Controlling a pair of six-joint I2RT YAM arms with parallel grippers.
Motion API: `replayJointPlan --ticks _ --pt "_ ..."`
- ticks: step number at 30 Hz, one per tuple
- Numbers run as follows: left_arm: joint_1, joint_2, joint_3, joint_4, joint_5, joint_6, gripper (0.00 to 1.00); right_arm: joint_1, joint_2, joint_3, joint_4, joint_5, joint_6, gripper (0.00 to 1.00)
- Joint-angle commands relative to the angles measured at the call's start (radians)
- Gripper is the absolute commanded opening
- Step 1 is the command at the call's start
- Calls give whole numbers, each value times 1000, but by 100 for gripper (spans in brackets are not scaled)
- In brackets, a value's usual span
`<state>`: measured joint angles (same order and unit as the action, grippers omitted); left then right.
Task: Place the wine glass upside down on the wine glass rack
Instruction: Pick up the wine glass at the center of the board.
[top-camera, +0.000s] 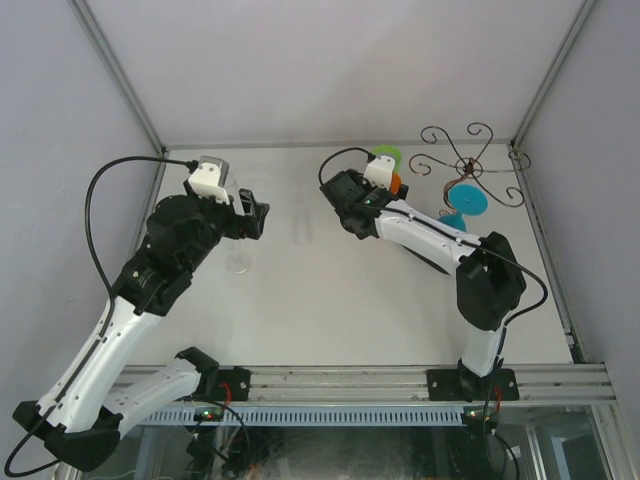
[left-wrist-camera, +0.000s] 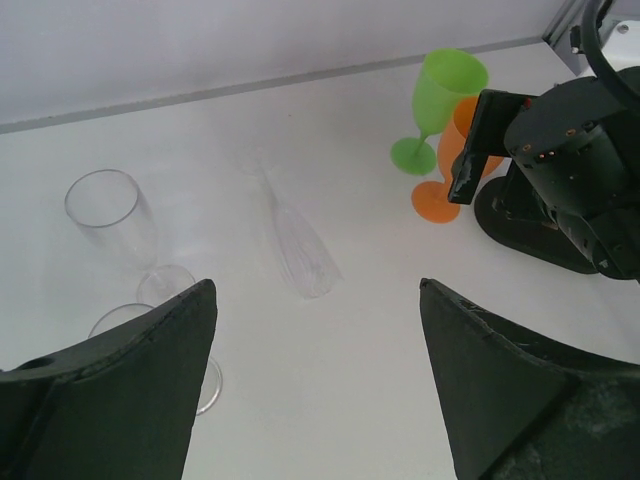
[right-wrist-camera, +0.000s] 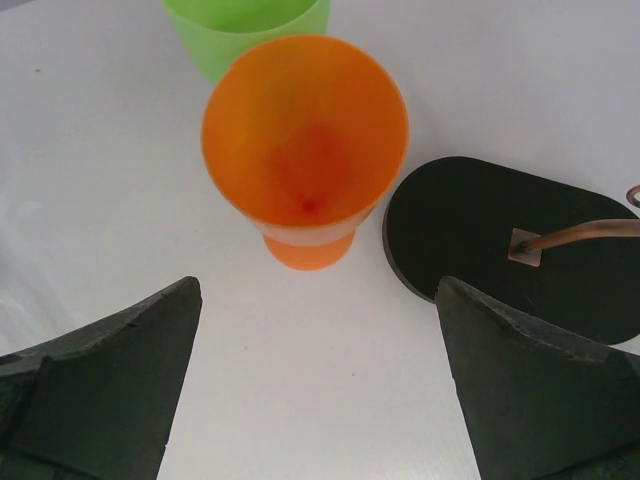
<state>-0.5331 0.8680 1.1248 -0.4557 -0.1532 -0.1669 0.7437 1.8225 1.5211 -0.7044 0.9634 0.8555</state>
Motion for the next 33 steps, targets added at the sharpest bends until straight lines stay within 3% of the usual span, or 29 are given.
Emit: replayJointPlan --ticks 1,17,33 --pt "11 3 -17 39 20 -13 85 -26 18 51 37 23 27 100" --pt "25 5 -17 39 34 -14 84 -67 114 63 195 141 -85 100" --pt "40 12 -17 40 43 -17 84 -94 117 -24 436 131 -260 96"
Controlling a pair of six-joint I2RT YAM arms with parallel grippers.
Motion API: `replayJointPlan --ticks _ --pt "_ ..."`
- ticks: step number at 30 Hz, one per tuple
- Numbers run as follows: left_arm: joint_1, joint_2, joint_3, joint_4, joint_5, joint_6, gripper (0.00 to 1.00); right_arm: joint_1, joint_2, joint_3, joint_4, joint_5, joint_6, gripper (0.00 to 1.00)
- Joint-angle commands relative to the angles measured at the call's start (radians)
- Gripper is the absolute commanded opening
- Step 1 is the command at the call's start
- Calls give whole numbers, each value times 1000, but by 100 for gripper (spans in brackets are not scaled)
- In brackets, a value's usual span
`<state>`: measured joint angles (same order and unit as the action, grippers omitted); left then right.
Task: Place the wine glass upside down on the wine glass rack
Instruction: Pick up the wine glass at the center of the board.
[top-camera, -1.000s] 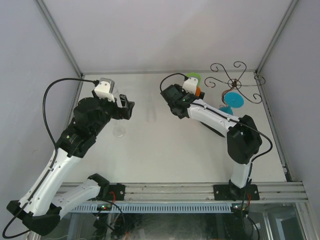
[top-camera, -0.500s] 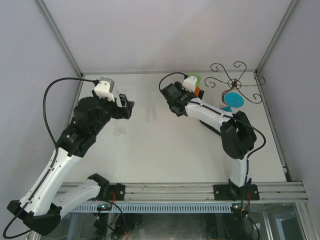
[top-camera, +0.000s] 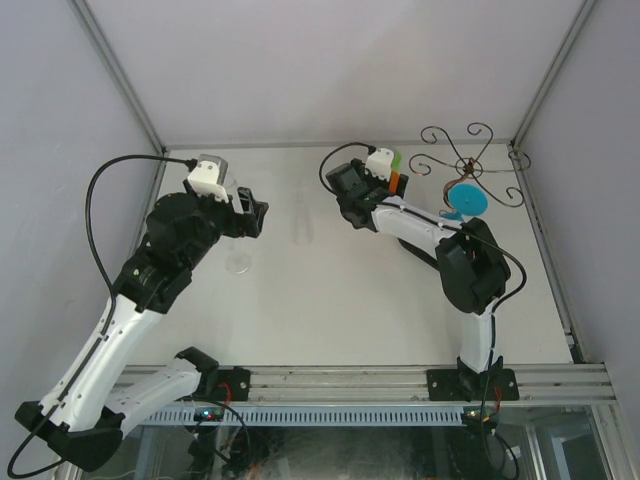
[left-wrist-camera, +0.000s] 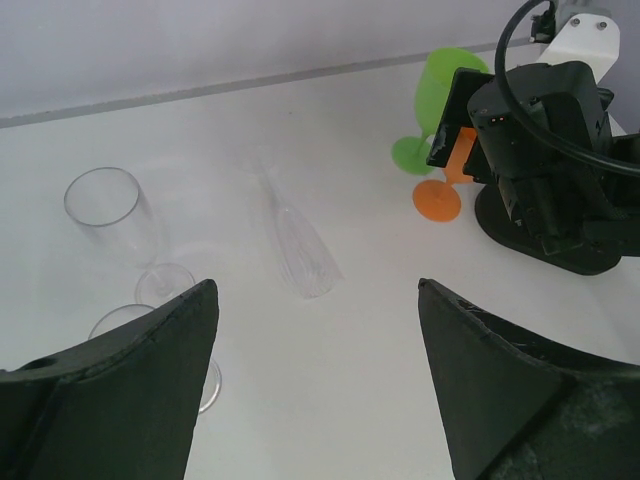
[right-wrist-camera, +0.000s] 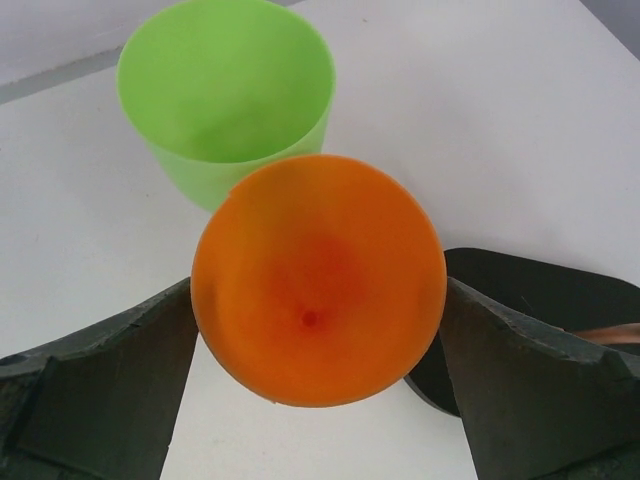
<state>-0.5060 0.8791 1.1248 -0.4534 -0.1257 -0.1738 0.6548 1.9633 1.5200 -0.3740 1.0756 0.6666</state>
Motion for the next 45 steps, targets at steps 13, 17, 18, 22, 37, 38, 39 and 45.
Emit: replayJointPlan --ticks 13,17,18,22,37,38,39,45 --pt "15 2 -20 41 30 -16 84 16 -75 -134 247 10 -163 83" --pt "15 4 -19 41 31 -16 84 11 -76 -141 263 6 -175 77" --pt "15 4 -19 41 31 -16 84 12 -76 -142 265 6 -180 76" --pt "47 4 -19 42 34 -17 84 30 -89 -156 298 20 -223 74" --pt "64 -6 -23 48 36 -24 84 178 -193 -243 396 13 -310 73" --pt "64 -8 -25 49 35 -24 83 191 -197 -248 405 7 -326 73" --pt "64 -11 -26 48 32 -24 84 204 -203 -258 418 -3 -342 73" --pt "65 -66 -49 73 -15 -30 85 282 -291 -355 501 -80 -390 71"
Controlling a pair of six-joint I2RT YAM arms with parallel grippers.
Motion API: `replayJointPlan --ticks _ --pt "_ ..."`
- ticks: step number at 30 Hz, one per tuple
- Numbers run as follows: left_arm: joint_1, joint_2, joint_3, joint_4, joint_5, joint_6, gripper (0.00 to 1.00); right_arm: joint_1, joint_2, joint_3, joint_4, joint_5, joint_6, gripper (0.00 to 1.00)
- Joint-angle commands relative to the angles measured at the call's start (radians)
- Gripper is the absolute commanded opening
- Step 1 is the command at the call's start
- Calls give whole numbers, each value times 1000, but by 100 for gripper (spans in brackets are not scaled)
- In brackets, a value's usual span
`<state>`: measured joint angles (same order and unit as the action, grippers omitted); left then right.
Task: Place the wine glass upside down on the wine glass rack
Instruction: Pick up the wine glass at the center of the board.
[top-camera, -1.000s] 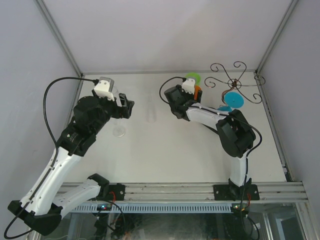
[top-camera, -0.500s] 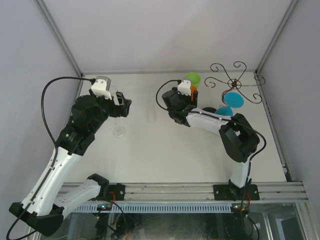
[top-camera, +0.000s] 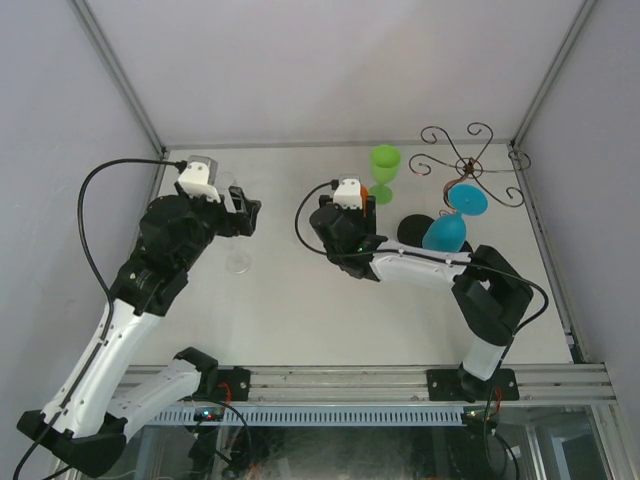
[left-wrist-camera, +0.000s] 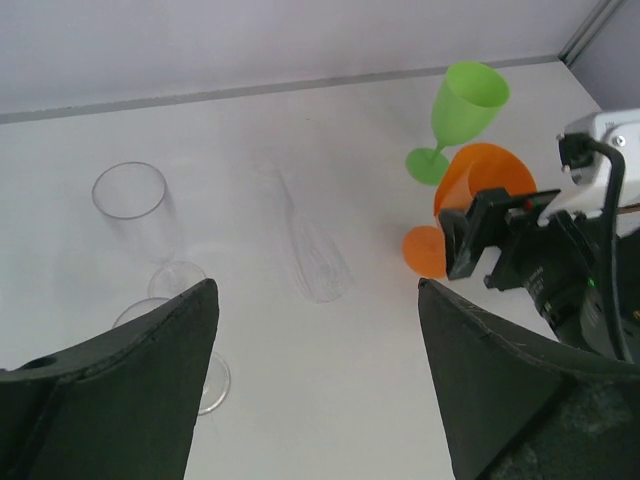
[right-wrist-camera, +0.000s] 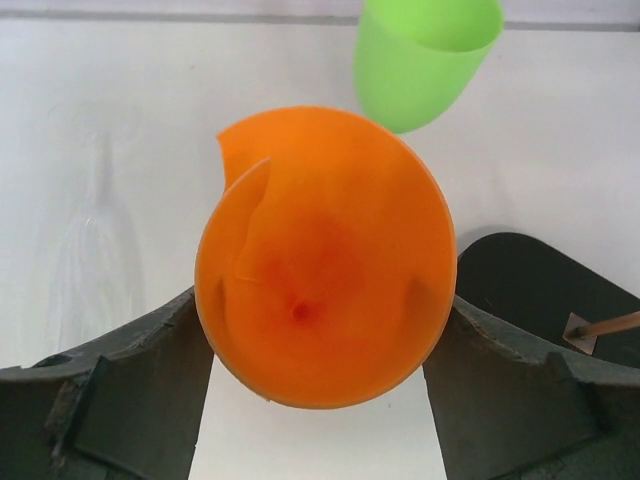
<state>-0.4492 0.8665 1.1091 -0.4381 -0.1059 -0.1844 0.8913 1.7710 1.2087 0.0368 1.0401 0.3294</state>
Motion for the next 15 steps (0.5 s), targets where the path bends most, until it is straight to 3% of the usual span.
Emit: replayJointPlan --ticks 1,7,15 --pt "9 -67 -38 61 -44 -20 85 60 -115 -57 95 -50 -59 71" --pt "10 -162 -89 75 -81 -56 87 157 -217 -122 142 -92 -135 71" --pt "9 -306 -163 43 -43 -151 90 246 -437 -209 124 -121 -119 70"
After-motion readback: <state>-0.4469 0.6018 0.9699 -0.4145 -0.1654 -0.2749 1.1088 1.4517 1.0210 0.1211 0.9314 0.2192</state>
